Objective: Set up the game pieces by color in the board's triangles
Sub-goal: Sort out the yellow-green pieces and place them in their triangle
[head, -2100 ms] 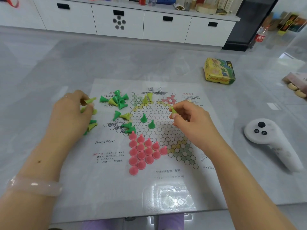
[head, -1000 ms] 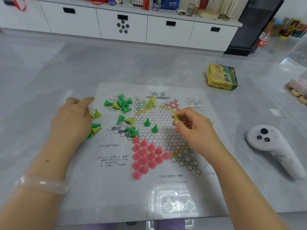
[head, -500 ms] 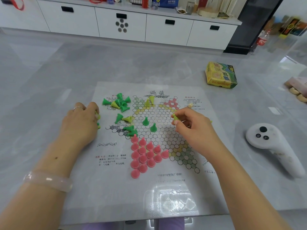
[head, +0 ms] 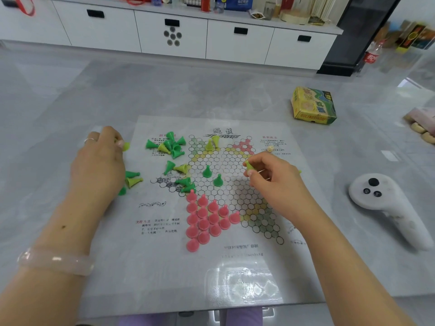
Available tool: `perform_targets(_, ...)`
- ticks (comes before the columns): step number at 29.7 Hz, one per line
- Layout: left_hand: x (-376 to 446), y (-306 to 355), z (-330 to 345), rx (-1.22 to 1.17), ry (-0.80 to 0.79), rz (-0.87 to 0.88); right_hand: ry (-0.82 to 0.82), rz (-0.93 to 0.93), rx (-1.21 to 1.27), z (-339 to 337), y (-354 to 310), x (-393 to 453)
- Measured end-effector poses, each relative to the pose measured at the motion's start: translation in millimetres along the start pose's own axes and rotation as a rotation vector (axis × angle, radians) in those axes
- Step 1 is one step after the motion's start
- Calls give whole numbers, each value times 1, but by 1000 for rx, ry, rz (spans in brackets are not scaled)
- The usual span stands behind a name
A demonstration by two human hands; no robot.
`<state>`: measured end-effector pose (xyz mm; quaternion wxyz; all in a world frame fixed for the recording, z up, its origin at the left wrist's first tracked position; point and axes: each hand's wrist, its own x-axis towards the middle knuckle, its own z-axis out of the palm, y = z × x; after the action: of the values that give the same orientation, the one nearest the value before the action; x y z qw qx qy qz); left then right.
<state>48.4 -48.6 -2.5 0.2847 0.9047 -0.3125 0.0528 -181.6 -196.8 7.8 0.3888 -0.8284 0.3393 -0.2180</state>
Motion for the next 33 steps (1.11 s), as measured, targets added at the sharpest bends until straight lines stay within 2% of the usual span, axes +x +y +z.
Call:
perform_targets(3,1,4,1,-350,1,-88,8,5,6,-1,1,0)
perform_targets(5,-1,14,-4,-863,-112,-284,23,9,13,-1,2,1)
perform_targets(7,-1,22,-13,-1485,-333,-477,58,18,53,-3,2,2)
perform_targets(8,-2,26,-16,-1719,-427,-548,81,28,84,-4,2,3)
perform_targets(9,-3,28,-18,-1872,-487,-592,107,40,117,-6,1,3)
perform_targets(11,-3,29,-19,-2021,-512,-615,171,70,182,-10,1,4)
perform_targets(16,-5,37,-12,-2039,-416,-719,401,162,306,-22,7,6)
perform_targets(21,-13,54,-3,-1766,-500,-709,511,180,296,-32,17,9)
perform_targets(24,-17,62,1,-1640,-503,-654,557,175,158,-36,24,10)
perform_targets(27,-20,68,2,-1556,-531,-638,559,180,32,-37,30,13)
perform_targets(33,-25,76,0,-1594,-573,-718,457,158,-211,-29,39,20)
